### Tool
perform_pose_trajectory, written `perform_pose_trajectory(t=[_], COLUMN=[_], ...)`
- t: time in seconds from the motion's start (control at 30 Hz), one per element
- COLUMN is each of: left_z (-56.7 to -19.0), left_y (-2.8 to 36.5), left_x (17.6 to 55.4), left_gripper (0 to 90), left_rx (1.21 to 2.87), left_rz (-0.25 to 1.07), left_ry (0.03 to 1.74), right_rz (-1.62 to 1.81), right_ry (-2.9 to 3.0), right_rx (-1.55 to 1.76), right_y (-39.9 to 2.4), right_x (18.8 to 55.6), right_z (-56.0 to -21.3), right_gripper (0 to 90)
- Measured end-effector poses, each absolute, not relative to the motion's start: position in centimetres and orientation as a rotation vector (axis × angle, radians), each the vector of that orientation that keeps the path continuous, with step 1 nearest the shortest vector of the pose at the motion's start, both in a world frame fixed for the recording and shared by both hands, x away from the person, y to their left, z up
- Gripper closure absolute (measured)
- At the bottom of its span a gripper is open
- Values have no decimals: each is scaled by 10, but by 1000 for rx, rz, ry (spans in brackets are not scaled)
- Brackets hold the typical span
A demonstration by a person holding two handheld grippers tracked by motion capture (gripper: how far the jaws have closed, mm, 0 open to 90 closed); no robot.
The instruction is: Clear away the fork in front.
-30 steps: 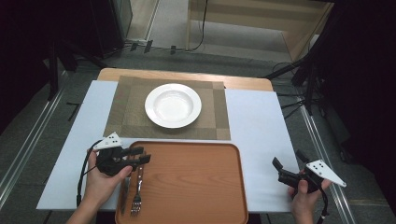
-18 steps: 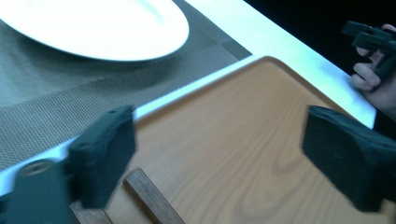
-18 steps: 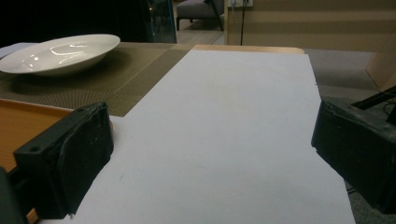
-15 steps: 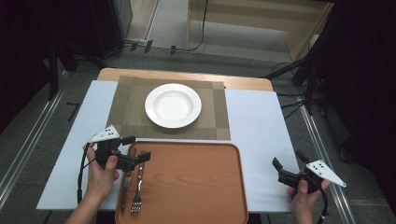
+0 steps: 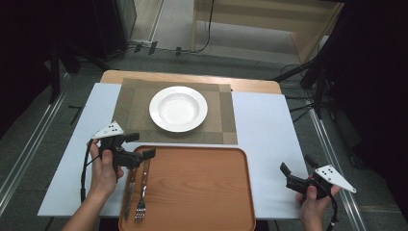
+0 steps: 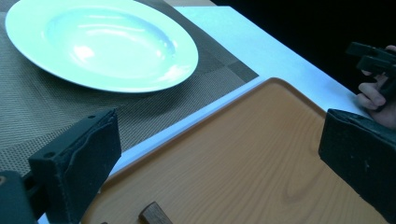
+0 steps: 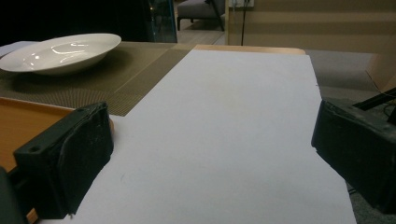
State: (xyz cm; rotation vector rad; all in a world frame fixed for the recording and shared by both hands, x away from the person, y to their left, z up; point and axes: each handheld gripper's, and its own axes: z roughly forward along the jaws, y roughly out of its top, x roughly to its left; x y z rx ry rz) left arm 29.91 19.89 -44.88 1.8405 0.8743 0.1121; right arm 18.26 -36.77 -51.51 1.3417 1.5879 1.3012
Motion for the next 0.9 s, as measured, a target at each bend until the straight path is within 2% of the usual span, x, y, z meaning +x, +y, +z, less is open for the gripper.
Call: perform_pose_trajectory(t=[0.9], left_z=[-440], left_y=[193], left_x=[341], left_gripper=[0], left_rx=[1831], left_rz=[182], left_ry=[953], right_rz=[1303], right_ry=[1588], right_rx=[1338], right_y=[-367], right_x=[182], right_z=[-515], right_gripper=[0])
